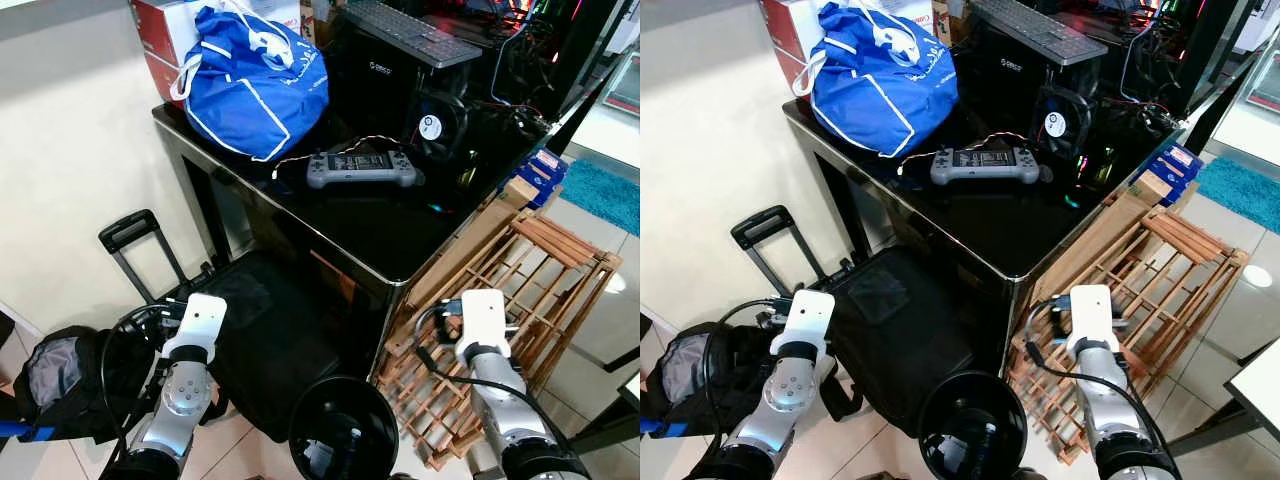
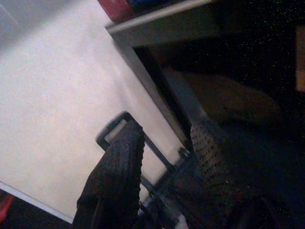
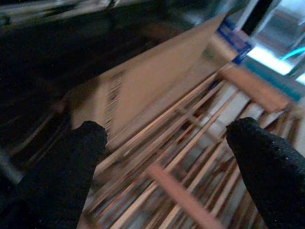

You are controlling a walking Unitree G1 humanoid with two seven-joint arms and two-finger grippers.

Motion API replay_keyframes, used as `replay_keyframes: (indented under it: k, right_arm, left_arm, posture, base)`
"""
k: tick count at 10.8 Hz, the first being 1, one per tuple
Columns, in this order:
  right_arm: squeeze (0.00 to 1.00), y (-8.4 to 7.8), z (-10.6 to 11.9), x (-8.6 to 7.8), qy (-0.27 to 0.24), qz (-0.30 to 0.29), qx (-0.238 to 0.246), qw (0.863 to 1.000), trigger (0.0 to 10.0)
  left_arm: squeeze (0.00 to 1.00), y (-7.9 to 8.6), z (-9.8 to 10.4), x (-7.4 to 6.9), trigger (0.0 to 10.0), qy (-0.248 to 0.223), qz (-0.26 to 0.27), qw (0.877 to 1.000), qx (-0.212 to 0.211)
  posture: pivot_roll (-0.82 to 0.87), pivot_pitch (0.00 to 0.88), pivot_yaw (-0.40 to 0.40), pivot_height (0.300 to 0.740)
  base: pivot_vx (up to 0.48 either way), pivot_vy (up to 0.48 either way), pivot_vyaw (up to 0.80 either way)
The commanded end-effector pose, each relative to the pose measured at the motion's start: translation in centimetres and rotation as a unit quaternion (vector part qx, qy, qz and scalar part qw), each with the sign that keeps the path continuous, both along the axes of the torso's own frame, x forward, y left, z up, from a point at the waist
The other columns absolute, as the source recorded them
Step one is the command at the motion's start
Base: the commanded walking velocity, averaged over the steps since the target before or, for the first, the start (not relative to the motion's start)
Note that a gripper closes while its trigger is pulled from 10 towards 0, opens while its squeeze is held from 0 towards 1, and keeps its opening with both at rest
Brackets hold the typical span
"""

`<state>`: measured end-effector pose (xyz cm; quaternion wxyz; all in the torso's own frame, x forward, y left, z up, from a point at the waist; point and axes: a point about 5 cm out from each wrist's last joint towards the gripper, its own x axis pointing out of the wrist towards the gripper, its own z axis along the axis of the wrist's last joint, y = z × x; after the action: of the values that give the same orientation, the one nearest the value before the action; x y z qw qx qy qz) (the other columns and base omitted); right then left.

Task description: Picking trash to rubbish bin

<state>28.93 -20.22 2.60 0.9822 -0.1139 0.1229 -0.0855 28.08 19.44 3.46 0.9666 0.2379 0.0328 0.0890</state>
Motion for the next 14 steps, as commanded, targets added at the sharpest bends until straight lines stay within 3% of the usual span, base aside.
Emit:
replay_keyframes:
  k: [1,2,4,7,9,12,14]
  right_arm:
    - [0.00,-0.1,0.4,0.3,-0.011,-0.007,-0.008,1.000,10.0]
    - [0.00,-0.5,1.9,0.7,-0.073,-0.040,0.003,0.997,10.0]
    - [0.00,0.0,3.2,1.2,-0.122,-0.035,0.031,0.991,10.0]
    - [0.00,1.8,3.6,1.8,-0.137,-0.003,0.065,0.988,10.0]
    - [0.00,2.2,3.9,2.0,-0.147,0.004,0.081,0.986,10.0]
    - [0.00,1.9,5.7,3.0,-0.177,0.013,0.085,0.981,10.0]
    - [0.00,2.3,7.3,4.0,-0.198,0.036,0.086,0.976,10.0]
  left_arm:
    - [0.00,0.4,0.4,-0.1,10.0,-0.016,0.009,1.000,0.008]
    - [0.00,0.1,1.5,0.3,10.0,-0.051,0.012,0.999,0.009]
    - [0.00,-0.8,2.2,0.9,10.0,-0.068,-0.006,0.998,-0.006]
    - [0.00,-3.8,2.6,1.7,10.0,-0.072,-0.061,0.995,-0.042]
    - [0.00,-4.5,3.1,2.3,10.0,-0.078,-0.068,0.993,-0.054]
    - [0.00,-4.3,5.9,3.9,10.0,-0.129,-0.056,0.986,-0.084]
    - [0.00,-5.4,8.2,4.8,10.0,-0.168,-0.079,0.978,-0.094]
  posture:
    - [0.00,0.065,0.046,0.740]
    - [0.00,0.063,0.045,0.740]
    - [0.00,0.059,0.042,0.740]
    - [0.00,0.052,0.038,0.740]
    - [0.00,0.049,0.039,0.740]
    - [0.00,0.033,0.035,0.740]
    - [0.00,0.012,0.034,0.740]
  base:
    - [0.000,0.000,0.00]
    - [0.000,0.000,0.00]
    - [0.000,0.000,0.00]
    - [0.000,0.000,0.00]
    - [0.000,0.000,0.00]
    - [0.000,0.000,0.00]
    - [0.000,0.000,0.00]
